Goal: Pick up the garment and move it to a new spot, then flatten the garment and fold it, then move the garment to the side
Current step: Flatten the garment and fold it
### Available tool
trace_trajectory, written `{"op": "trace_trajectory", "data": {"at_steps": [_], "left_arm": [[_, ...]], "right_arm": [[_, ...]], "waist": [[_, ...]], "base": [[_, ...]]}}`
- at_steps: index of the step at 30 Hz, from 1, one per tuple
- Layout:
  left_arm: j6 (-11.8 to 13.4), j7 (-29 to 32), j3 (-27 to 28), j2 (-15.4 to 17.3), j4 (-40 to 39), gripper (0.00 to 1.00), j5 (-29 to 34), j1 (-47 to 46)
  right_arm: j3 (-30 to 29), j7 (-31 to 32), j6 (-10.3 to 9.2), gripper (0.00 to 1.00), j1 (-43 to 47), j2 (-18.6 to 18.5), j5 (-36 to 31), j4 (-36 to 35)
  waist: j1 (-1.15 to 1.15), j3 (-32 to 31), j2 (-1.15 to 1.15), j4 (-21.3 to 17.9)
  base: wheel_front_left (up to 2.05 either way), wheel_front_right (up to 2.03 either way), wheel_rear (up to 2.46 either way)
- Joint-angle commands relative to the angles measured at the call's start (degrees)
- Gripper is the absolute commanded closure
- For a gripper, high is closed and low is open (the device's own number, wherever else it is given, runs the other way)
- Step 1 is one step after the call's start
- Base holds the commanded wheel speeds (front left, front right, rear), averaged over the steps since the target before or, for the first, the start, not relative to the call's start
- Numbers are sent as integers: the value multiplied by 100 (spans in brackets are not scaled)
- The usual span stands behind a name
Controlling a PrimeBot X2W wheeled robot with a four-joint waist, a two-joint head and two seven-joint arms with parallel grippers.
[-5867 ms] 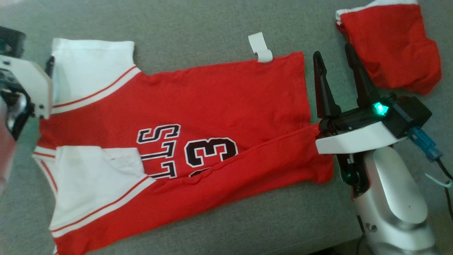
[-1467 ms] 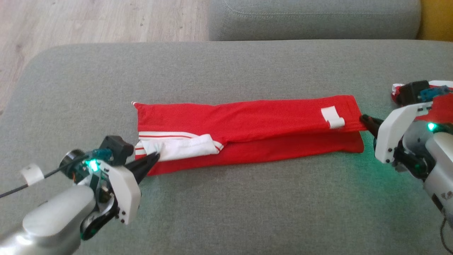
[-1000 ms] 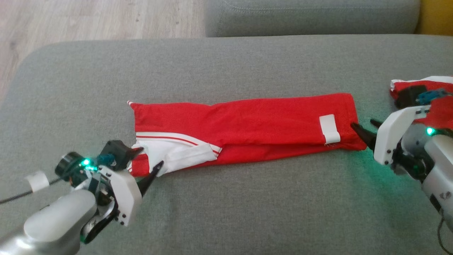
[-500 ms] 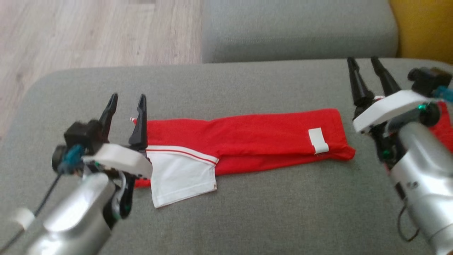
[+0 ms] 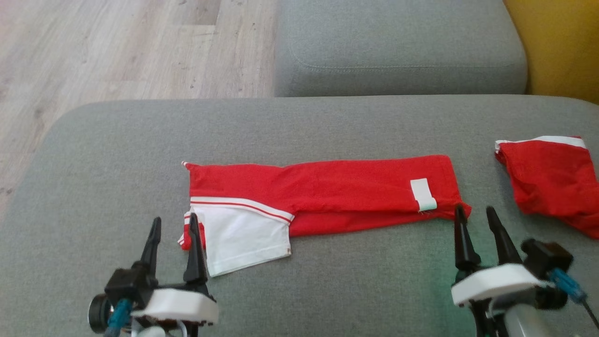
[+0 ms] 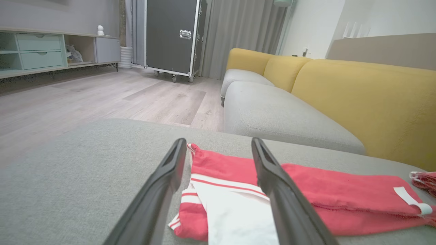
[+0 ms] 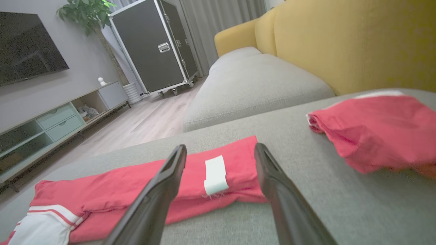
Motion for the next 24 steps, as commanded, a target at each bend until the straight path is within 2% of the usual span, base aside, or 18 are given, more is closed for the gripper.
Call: {"op": "trace_trajectory", "data": {"at_steps": [1,6,11,20,24], "left_arm": [[-90,-54,348,-18,-193,0,170,-248],[-555,-54,813,-390,-96,0,650,-106],[-910,-54,1089,-647,2,0,989,-206],[-1339,-54,1385,-938,115,0,1441,-575],[-1445,-54,1457,-1013,153,0,1551,-718]], "right_arm": [[119,-52,-4,0,-270,-14,114,-319],[165,-53,-4,0,-130,-10,142,-523],[-99,-53,-4,0,-469,-9,-202,-187],[-1226,135,-4,0,-1682,-9,-509,1812],[-1416,234,-4,0,-2089,-9,-544,2758]], "waist": [[1,21,-1,24],[1,144,-1,100],[1,433,-1,183],[1,942,-1,430],[1,1060,-1,524]], "base": [[0,0,0],[0,0,0],[0,0,0],[0,0,0],[0,0,0]]}}
